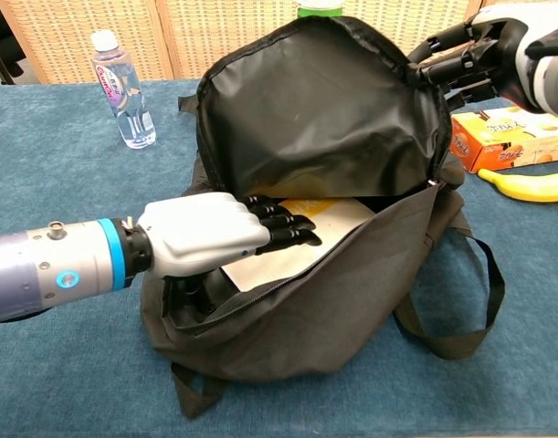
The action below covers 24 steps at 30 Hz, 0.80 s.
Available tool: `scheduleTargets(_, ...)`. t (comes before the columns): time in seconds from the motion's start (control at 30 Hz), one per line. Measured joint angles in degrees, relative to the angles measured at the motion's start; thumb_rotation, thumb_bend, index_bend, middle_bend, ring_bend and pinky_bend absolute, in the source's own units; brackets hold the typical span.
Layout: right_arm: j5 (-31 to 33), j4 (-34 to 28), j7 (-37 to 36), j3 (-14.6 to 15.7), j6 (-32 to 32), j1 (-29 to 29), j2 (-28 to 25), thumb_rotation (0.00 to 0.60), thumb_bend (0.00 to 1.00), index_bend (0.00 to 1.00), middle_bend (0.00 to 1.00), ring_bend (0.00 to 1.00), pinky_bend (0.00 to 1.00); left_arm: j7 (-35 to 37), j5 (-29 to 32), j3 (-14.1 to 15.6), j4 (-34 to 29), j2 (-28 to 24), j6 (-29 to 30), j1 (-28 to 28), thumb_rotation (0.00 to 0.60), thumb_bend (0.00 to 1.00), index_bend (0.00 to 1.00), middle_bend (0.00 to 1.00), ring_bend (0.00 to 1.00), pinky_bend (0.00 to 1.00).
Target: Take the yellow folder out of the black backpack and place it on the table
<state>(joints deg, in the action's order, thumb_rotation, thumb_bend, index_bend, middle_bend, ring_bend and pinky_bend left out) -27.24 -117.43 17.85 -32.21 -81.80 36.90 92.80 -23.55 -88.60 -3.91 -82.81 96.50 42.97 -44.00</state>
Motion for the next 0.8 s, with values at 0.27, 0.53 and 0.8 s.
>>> scheduleTargets(0.27, 1.4, -1.5, -0.2, -0.4, 0.2, 0.0, -1.0, 0.6, 0.72, 0.68, 0.64, 0.5, 0.42, 0.0, 1.4, 0.1, 2.4, 2.1, 1.0, -0.7, 0.6, 0.27, 0.0, 0.0, 0.0, 0.0)
scheduleTargets(0.53, 1.7, -2.6, -0.2, -0.4, -0.3, 0.4, -1.2, 0.6, 0.72, 0.68, 0.64, 0.5, 0.42, -0.5, 2.5, 0.3, 4.4, 4.2, 0.9, -1.5, 0.6, 0.27, 0.0, 0.0, 0.0, 0.0)
scheduleTargets(0.8, 2.7, -4.2, -0.2, -0.7, -0.6, 0.3, -2.5, 0.6, 0.75, 0.68, 0.64, 0.5, 0.42, -1.9, 4.1, -0.2, 8.8, 8.3, 1.2, -2.3, 0.6, 0.36, 0.0, 0.0, 0.0, 0.0)
